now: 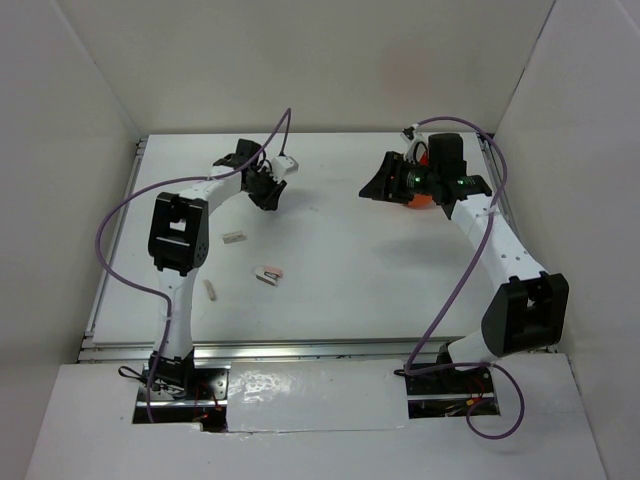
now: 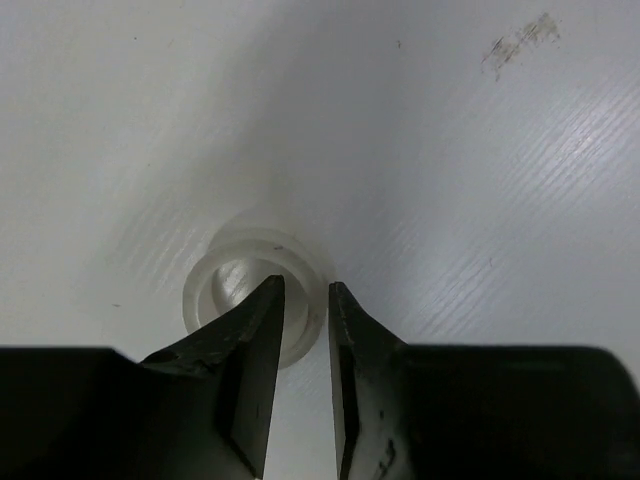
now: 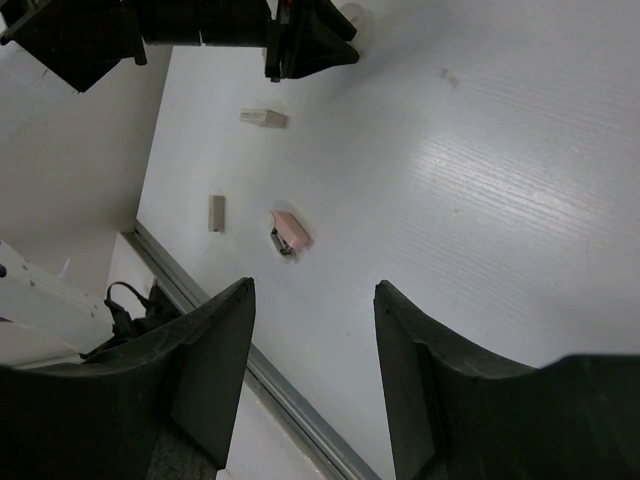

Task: Sort the stationery into containers
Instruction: Pick up the stationery from the center of the board, then place the stationery in the storage box, then pick up the stationery from the center of the board, then place the stationery in the storage box.

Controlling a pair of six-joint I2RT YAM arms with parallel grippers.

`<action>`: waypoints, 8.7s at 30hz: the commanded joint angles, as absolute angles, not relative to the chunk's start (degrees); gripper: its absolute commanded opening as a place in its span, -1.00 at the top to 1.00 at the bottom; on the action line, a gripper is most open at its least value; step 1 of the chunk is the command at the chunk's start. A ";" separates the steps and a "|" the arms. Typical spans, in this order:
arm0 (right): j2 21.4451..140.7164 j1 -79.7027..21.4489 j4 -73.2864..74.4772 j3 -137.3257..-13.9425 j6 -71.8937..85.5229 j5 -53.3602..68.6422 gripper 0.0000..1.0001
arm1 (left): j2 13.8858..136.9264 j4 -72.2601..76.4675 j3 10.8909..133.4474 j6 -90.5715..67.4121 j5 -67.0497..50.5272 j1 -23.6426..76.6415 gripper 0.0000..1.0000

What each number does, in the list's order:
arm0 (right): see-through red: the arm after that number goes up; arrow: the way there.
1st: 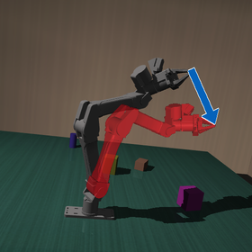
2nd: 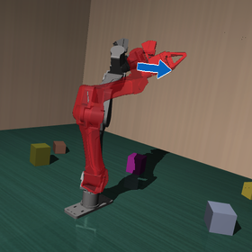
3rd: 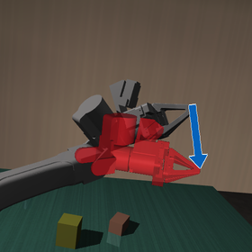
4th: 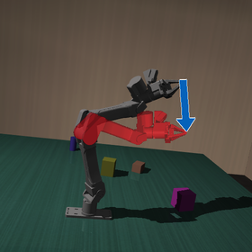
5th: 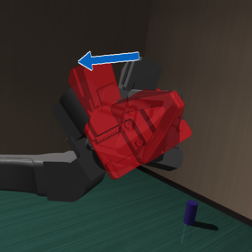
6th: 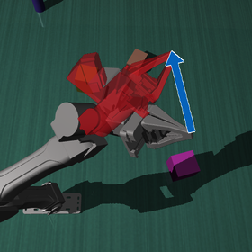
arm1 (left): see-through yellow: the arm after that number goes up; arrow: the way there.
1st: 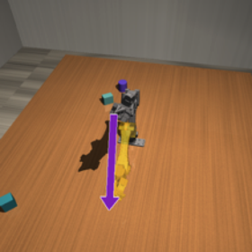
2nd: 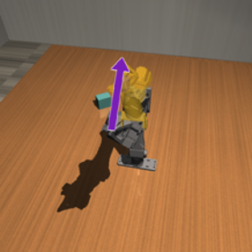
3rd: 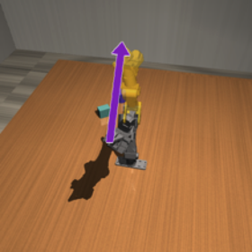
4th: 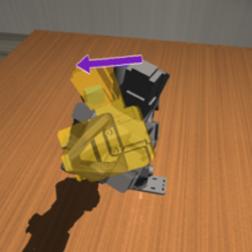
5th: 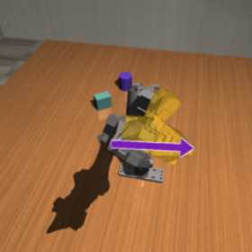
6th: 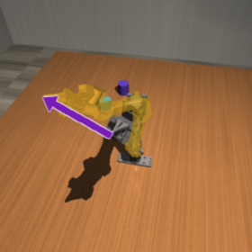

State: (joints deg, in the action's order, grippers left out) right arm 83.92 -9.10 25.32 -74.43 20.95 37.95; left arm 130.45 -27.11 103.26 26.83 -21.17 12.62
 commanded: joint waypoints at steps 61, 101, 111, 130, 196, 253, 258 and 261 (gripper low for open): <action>92.55 -20.04 12.22 -70.66 37.00 57.31 0.42 | 85.87 -14.94 74.53 19.51 -35.60 33.66 0.57; 109.86 -11.07 22.15 -101.60 4.83 -10.98 1.00 | 77.35 -12.22 63.90 8.70 -24.00 21.88 -0.99; 114.43 -11.69 25.14 -105.99 8.88 -16.61 1.00 | 77.08 -11.87 63.02 8.70 -23.82 21.62 -0.99; 120.76 -13.27 29.70 -113.02 11.42 -25.05 0.87 | 77.26 -11.69 62.75 9.40 -24.61 21.01 -0.99; 93.08 -9.84 40.52 -88.33 5.62 21.62 -0.11 | 83.31 -54.05 51.68 112.33 -26.90 -9.42 -0.72; 86.66 -32.69 36.65 -90.52 0.62 54.67 -0.12 | 69.61 -3.43 59.85 -12.57 -62.49 21.88 0.93; 86.92 -33.66 37.09 -90.62 0.62 54.93 -0.09 | 69.87 -2.82 59.94 -13.09 -62.40 22.06 0.93; 86.92 -34.10 37.53 -90.00 -1.58 54.76 -0.06 | 69.79 -2.11 59.77 -13.54 -62.32 22.06 0.93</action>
State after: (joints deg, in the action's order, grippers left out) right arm 86.80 -33.17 36.84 -88.07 0.71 54.24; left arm 69.58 -5.23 59.22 -12.25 -61.36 21.85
